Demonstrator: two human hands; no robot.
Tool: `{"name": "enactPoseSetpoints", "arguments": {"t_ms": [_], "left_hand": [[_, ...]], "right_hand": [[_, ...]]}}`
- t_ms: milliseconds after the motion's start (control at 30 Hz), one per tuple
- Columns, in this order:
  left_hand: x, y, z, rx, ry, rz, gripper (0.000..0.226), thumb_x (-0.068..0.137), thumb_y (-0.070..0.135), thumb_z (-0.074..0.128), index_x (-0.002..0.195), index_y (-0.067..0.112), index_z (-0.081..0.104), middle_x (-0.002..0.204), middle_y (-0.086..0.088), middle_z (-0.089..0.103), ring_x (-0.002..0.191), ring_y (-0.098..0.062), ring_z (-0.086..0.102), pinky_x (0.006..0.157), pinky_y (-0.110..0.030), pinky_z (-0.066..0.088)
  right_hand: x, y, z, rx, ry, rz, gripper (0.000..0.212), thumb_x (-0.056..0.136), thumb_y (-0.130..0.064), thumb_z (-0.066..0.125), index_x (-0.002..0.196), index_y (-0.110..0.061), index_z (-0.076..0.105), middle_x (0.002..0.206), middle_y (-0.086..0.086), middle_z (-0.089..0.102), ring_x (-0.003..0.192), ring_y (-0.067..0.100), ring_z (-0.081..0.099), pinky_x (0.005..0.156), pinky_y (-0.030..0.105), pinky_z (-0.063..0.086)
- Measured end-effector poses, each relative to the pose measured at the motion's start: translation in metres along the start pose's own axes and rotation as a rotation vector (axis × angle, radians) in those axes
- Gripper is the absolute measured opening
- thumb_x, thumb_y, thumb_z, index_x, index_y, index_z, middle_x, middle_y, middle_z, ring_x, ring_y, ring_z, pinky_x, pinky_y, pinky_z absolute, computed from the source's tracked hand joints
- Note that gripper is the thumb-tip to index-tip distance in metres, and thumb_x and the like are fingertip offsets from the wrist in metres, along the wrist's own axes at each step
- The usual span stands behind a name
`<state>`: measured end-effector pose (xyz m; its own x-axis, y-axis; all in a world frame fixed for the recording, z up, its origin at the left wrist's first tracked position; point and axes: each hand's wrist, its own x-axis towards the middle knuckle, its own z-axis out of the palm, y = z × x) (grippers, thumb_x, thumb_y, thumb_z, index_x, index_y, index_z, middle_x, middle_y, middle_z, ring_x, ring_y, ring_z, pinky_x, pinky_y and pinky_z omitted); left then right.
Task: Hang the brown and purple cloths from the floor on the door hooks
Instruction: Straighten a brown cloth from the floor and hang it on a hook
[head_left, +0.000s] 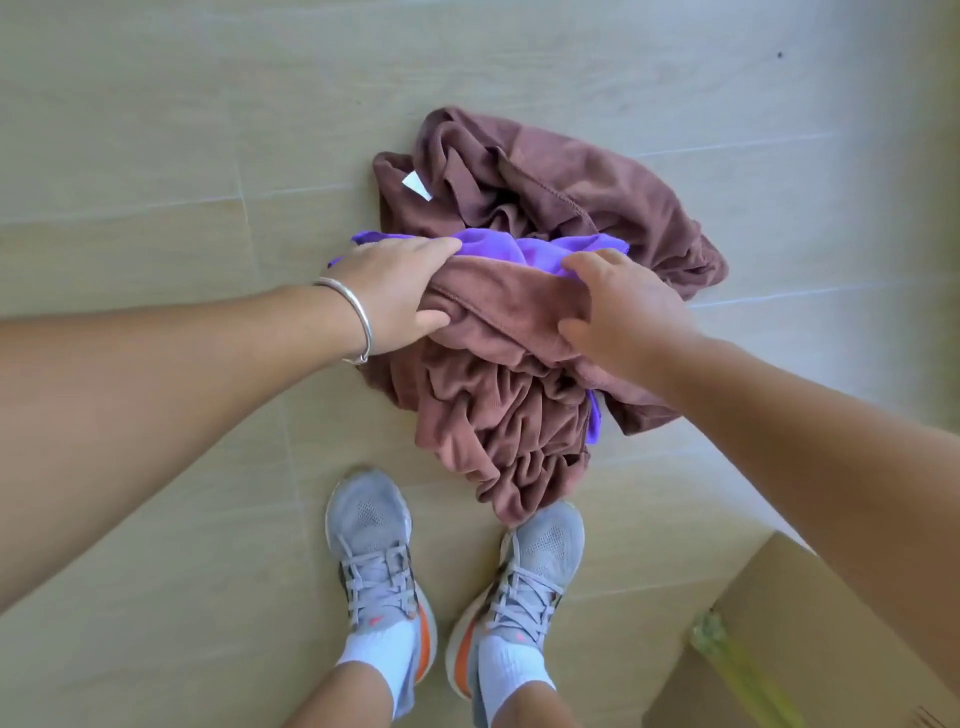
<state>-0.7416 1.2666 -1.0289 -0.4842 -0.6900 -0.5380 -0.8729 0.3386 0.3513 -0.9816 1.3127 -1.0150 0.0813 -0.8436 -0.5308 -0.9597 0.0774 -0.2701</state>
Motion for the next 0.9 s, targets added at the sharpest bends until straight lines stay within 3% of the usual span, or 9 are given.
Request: {"name": "enactPoseSetpoints", "arguments": {"t_ms": [167,267,367,500,600,733,900], "left_hand": [[0.002,0.001,0.016,0.025,0.047,-0.029,0.064,0.08,0.037,0.07,0.135,0.022,0.041,0.12,-0.004,0.061,0.109,-0.03,0.057,0.079,-0.037,0.043],[-0.017,0.004,0.003,0.05,0.039,-0.071,0.05,0.085,0.035,0.063,0.131,0.027,0.045,0.113,0.0,0.065,0.103,-0.028,0.06,0.072,-0.033,0.04],[-0.037,0.006,-0.028,0.104,0.039,-0.082,0.025,0.087,0.026,0.055,0.111,0.033,0.06,0.105,0.004,0.066,0.097,-0.027,0.061,0.067,-0.03,0.037],[-0.065,0.008,-0.084,0.135,0.08,-0.109,0.023,0.088,0.021,0.051,0.104,0.032,0.064,0.103,0.005,0.061,0.097,-0.026,0.061,0.067,-0.031,0.038],[-0.089,0.003,-0.131,0.11,0.173,-0.131,0.022,0.09,0.024,0.05,0.105,0.032,0.064,0.098,0.003,0.059,0.095,-0.028,0.061,0.067,-0.033,0.04],[-0.122,-0.012,-0.198,0.052,0.259,-0.172,0.021,0.086,0.021,0.055,0.103,0.03,0.065,0.092,0.001,0.054,0.091,-0.029,0.06,0.068,-0.033,0.042],[-0.166,-0.046,-0.276,0.029,0.387,-0.267,0.021,0.084,0.018,0.054,0.098,0.029,0.067,0.086,0.001,0.05,0.087,-0.027,0.057,0.065,-0.033,0.042]], "right_hand": [[0.0,0.004,0.011,-0.062,-0.005,-0.015,0.048,0.076,-0.018,0.063,0.124,-0.023,0.056,0.115,0.004,0.058,0.106,0.031,0.056,0.075,0.033,0.04],[-0.014,-0.006,-0.002,-0.09,-0.075,-0.042,0.041,0.08,-0.013,0.055,0.12,-0.021,0.057,0.116,0.007,0.056,0.101,0.033,0.057,0.075,0.035,0.042],[-0.026,-0.023,-0.03,-0.157,-0.15,-0.038,0.038,0.084,-0.014,0.048,0.12,-0.023,0.054,0.118,0.008,0.052,0.099,0.034,0.058,0.073,0.035,0.044],[-0.031,-0.06,-0.084,-0.261,-0.202,-0.059,0.035,0.084,-0.017,0.043,0.114,-0.024,0.058,0.114,0.005,0.056,0.104,0.032,0.058,0.071,0.033,0.04],[-0.034,-0.093,-0.133,-0.319,-0.155,-0.09,0.03,0.086,-0.019,0.042,0.107,-0.029,0.06,0.111,0.002,0.061,0.099,0.028,0.058,0.069,0.03,0.037],[-0.038,-0.139,-0.205,-0.351,-0.031,-0.097,0.02,0.081,-0.02,0.048,0.094,-0.027,0.06,0.097,0.006,0.063,0.076,0.026,0.046,0.065,0.028,0.033],[-0.039,-0.205,-0.286,-0.296,0.078,-0.125,0.02,0.078,-0.021,0.052,0.091,-0.03,0.064,0.071,-0.004,0.04,0.08,0.023,0.041,0.065,0.029,0.03]]}}
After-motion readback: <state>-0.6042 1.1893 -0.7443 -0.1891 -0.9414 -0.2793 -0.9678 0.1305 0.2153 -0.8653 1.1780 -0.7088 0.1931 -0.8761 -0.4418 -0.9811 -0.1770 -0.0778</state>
